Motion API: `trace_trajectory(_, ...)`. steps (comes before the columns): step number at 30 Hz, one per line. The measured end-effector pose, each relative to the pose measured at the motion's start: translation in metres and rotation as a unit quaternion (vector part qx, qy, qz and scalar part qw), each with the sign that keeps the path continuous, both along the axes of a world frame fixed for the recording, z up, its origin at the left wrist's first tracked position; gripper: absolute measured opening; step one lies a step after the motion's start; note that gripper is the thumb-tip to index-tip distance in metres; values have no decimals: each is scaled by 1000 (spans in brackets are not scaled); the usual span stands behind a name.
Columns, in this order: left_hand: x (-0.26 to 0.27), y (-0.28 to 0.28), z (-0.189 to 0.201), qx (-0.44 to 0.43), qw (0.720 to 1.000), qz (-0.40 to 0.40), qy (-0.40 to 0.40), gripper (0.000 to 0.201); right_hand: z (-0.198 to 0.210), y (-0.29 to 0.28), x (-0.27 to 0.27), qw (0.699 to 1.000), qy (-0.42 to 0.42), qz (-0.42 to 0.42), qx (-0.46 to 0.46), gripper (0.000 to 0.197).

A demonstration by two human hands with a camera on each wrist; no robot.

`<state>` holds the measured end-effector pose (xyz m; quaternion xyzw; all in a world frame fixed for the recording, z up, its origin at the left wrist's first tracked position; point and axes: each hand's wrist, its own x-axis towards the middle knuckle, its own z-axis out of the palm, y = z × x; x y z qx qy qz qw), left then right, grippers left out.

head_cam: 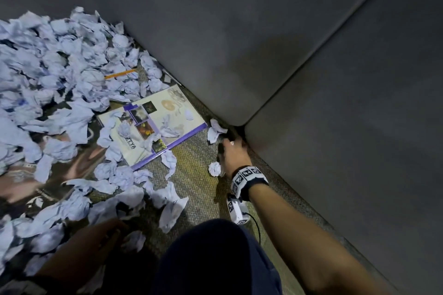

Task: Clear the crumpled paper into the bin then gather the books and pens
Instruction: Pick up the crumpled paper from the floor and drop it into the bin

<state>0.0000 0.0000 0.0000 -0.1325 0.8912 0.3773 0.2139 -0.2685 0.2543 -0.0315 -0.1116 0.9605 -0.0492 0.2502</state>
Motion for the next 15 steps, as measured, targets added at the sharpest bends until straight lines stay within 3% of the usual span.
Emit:
trace_trajectory(3,-13,10,6,22,1000,8,-9,33,5,-11,-5,996,57,9,-62,32)
trace_trajectory(6,-12,12,-2,18,1000,16,-12,26,14,-27,-14,982,140,40,-118,47)
trace_trajectory(9,-11,14,-9,19,999,-18,-22,21,3,-44,-32,993,97,54,-44,59)
trace_trajectory(12,-15,13,-13,20,999,-23,-37,21,-12,-49,-48,996,56,70,-1,39)
trace_trajectory(15,-22,18,-12,-19,997,-53,-44,25,-3,-46,-46,990,82,97,-62,16)
